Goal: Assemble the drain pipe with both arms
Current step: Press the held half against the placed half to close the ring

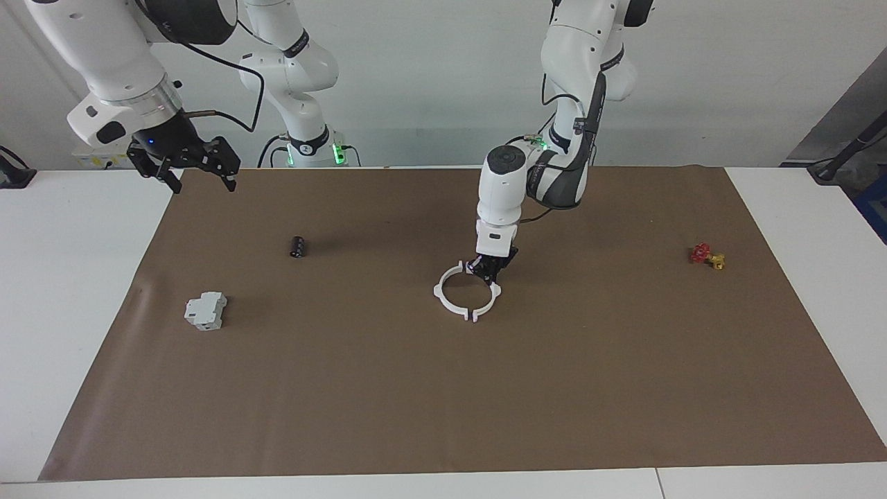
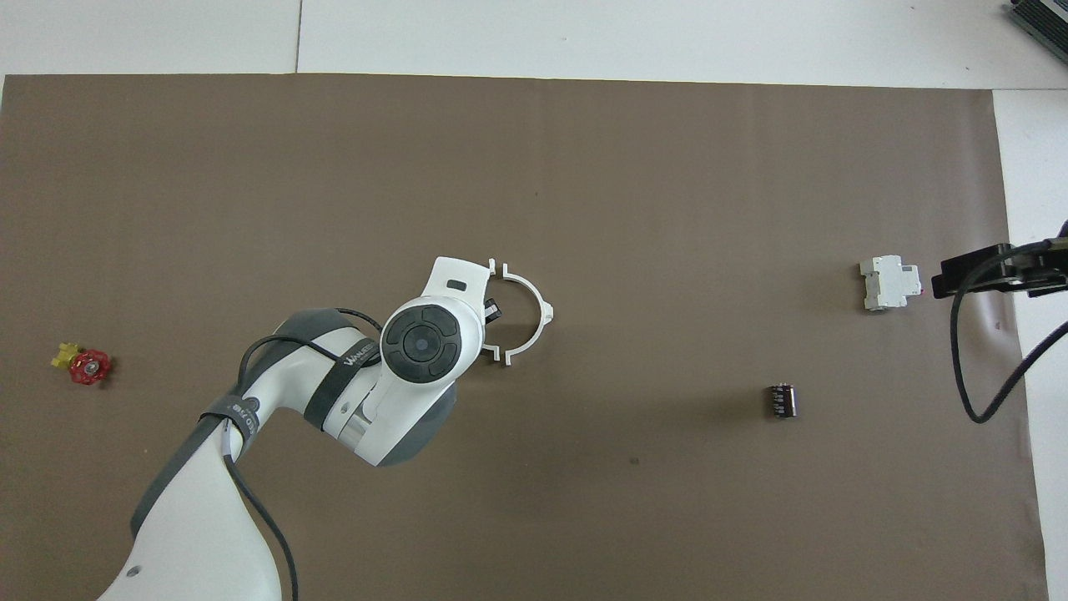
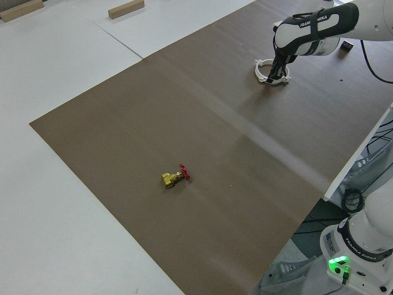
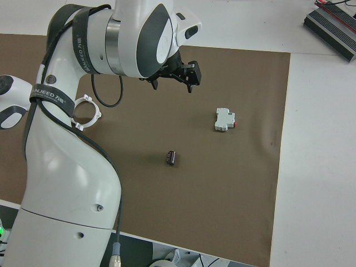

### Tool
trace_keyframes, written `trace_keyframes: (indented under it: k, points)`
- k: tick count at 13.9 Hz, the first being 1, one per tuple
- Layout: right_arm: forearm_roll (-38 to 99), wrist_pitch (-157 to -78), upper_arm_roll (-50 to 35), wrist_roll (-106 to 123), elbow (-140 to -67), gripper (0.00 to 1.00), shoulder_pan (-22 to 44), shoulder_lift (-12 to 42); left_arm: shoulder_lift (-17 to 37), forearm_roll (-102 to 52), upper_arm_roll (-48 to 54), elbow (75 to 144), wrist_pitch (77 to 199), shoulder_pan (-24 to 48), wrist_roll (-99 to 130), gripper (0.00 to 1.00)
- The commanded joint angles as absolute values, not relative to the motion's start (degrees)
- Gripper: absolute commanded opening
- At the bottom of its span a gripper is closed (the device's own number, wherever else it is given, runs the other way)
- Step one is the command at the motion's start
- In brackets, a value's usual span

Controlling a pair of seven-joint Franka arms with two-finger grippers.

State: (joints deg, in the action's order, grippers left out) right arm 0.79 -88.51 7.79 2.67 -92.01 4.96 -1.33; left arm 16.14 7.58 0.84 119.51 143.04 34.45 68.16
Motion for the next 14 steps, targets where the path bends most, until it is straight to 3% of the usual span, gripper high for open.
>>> trace_keyframes:
  k: [1,14]
  points:
    - [1.6,-88.2,7.6,1.9,-92.0,1.0,4.8,-1.4,16.9,9.7,-0.4,118.3,141.8,36.0,70.8,0.0]
    - [1.6,-88.2,7.6,1.8,-92.0,1.0,4.8,-1.4,17.3,10.9,-0.4,118.2,141.6,36.9,70.8,0.0]
